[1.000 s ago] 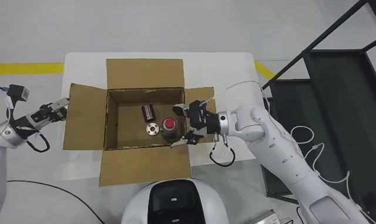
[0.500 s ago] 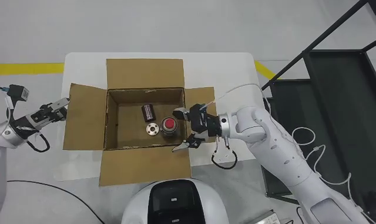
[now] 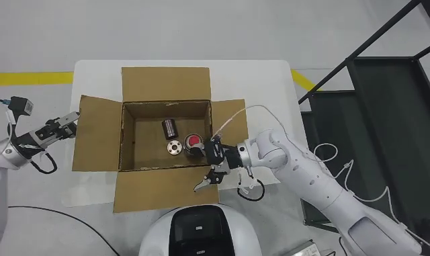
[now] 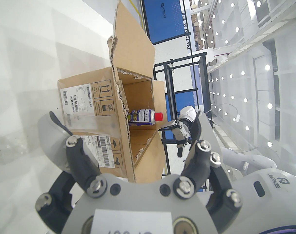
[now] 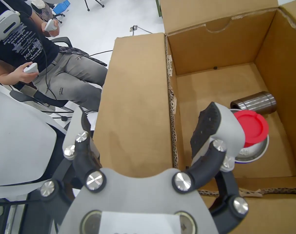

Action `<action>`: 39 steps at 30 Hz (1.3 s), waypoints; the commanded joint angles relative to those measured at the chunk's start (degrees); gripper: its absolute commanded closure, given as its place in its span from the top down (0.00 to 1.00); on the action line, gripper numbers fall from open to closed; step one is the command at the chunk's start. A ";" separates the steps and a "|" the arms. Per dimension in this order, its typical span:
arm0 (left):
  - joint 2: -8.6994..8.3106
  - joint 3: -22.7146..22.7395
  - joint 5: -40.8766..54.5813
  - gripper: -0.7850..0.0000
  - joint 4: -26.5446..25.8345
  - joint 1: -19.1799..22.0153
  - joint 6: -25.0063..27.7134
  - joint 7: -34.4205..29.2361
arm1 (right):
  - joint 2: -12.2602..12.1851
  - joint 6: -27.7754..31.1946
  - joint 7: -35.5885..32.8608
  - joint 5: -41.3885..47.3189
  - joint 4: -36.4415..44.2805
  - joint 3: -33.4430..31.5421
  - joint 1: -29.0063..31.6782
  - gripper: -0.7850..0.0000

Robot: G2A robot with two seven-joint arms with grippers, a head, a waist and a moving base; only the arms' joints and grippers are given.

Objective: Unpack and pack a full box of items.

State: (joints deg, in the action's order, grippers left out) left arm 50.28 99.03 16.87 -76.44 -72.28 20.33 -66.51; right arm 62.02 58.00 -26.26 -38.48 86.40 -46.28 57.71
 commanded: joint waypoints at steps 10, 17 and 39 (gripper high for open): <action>0.00 0.00 0.00 1.00 0.00 0.00 0.00 0.00 | 4.56 -3.13 7.65 0.11 -13.55 5.86 -10.66 1.00; 0.00 0.00 0.00 1.00 0.00 0.00 0.00 0.00 | 8.76 -6.03 10.55 -1.75 -21.97 10.81 -17.69 1.00; 0.00 0.00 0.00 1.00 0.00 0.00 0.00 0.00 | 10.69 0.00 24.63 -11.61 -21.60 7.01 -19.23 1.00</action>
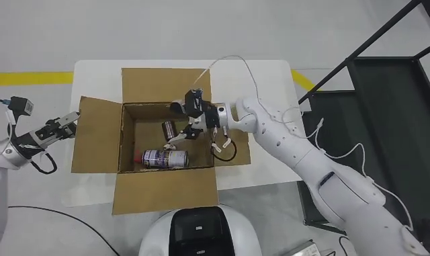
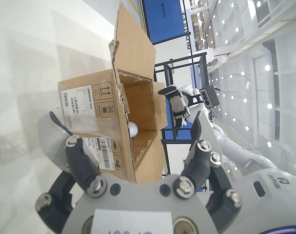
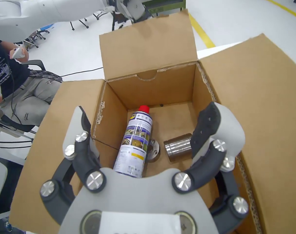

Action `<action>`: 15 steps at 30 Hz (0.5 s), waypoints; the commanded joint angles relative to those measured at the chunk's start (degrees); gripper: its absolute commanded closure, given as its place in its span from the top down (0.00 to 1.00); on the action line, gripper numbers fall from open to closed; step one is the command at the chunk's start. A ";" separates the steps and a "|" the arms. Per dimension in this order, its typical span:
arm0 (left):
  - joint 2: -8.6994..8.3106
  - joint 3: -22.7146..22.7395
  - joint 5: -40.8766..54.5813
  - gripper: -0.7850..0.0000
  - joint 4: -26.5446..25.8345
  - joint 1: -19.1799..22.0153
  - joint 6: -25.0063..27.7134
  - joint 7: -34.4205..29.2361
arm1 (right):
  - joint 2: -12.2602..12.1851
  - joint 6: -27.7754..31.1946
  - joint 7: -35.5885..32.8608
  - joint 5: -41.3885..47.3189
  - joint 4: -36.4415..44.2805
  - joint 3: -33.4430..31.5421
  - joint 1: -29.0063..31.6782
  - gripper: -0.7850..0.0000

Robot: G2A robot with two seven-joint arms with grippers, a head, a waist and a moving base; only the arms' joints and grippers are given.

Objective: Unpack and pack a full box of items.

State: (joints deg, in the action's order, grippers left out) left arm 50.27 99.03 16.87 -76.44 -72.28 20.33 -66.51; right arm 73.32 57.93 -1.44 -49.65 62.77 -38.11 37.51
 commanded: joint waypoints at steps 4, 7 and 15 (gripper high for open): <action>0.00 0.00 0.00 1.00 0.00 0.00 0.00 0.00 | -2.57 0.07 -2.06 -0.23 8.94 -3.75 4.01 1.00; 0.00 0.00 0.00 1.00 0.00 0.00 0.00 0.00 | -4.11 0.07 -3.85 1.43 13.00 -5.40 6.18 1.00; -0.02 -0.04 -1.32 1.00 -0.44 -0.39 -0.22 1.71 | -9.11 0.07 -12.61 7.83 19.61 -13.28 13.64 1.00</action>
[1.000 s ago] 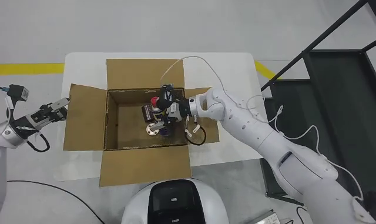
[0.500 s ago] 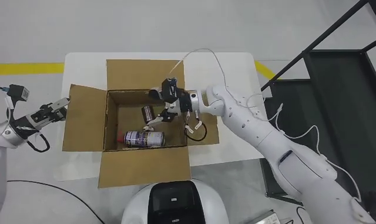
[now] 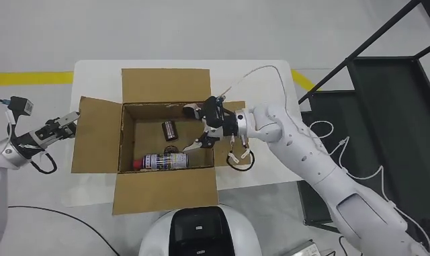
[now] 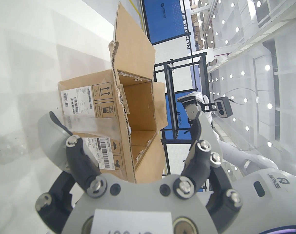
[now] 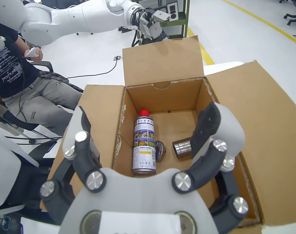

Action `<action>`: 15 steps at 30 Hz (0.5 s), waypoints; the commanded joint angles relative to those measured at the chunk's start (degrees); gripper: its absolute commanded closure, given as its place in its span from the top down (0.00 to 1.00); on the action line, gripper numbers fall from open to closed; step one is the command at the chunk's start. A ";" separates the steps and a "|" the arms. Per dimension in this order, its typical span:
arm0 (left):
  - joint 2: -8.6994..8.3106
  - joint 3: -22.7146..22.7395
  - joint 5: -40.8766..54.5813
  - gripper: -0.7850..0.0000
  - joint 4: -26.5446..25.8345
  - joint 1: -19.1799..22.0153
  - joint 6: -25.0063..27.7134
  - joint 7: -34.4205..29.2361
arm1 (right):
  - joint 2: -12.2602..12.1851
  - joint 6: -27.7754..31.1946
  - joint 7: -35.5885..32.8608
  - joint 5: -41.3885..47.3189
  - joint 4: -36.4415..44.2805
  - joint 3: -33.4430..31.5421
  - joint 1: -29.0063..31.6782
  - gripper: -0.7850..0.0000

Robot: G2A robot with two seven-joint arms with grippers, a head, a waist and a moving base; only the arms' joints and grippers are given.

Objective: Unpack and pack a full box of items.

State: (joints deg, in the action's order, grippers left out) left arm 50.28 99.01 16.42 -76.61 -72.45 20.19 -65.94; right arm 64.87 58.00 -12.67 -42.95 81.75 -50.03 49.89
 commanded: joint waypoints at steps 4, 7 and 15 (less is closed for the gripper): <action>-0.39 0.93 -4.23 1.00 1.73 0.38 1.65 3.17 | -3.69 0.00 -7.68 9.54 4.38 -6.94 7.45 1.00; -0.61 1.18 -5.99 1.00 5.76 2.13 3.35 4.53 | -5.95 0.00 -13.41 17.33 7.72 -11.10 11.79 1.00; -0.14 -2.23 -3.65 1.00 14.74 7.97 6.56 5.75 | -7.75 -0.22 -18.04 22.76 10.09 -15.21 14.95 1.00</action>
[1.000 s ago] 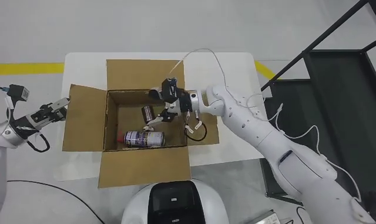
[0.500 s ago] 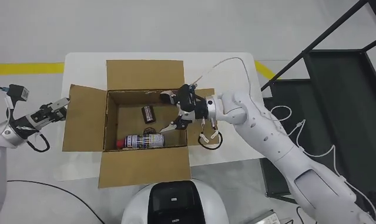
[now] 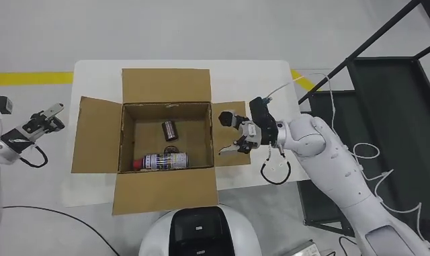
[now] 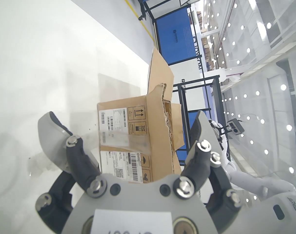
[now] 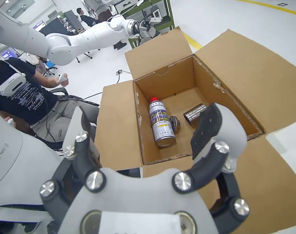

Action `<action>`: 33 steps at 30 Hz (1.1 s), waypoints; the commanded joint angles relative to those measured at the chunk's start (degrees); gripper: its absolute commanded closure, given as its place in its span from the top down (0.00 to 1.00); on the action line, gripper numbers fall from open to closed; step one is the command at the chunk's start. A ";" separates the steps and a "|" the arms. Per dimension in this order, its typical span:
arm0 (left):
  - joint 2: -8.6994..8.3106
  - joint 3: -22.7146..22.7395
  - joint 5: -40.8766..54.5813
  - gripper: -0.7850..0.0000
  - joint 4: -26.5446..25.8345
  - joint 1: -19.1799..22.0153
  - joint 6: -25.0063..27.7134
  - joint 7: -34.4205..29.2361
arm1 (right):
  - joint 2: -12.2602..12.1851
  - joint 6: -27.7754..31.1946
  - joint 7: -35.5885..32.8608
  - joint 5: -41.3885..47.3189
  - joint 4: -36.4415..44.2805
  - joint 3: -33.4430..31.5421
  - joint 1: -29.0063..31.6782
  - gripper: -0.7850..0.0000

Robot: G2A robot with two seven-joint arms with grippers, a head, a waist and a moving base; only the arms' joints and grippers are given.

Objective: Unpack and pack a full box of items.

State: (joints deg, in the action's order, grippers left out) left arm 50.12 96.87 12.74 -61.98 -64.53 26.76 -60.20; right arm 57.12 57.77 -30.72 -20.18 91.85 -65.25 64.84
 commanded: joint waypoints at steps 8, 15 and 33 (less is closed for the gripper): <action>0.54 -3.34 -0.73 1.00 -5.03 -0.85 -1.02 0.94 | 0.00 0.01 0.01 -0.02 -0.01 0.01 0.00 1.00; 0.75 -7.10 -2.54 1.00 -8.87 -1.04 -1.60 -1.64 | -0.46 -0.66 2.26 -1.89 2.14 -2.17 2.63 1.00; 2.90 -20.49 -5.79 1.00 -12.43 4.16 -4.43 0.02 | -3.74 -1.42 7.19 -1.96 7.80 -21.04 20.97 1.00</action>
State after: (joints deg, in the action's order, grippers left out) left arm 52.90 76.99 6.84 -74.34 -60.70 22.30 -60.39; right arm 53.47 56.43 -23.29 -22.37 99.47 -85.97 85.19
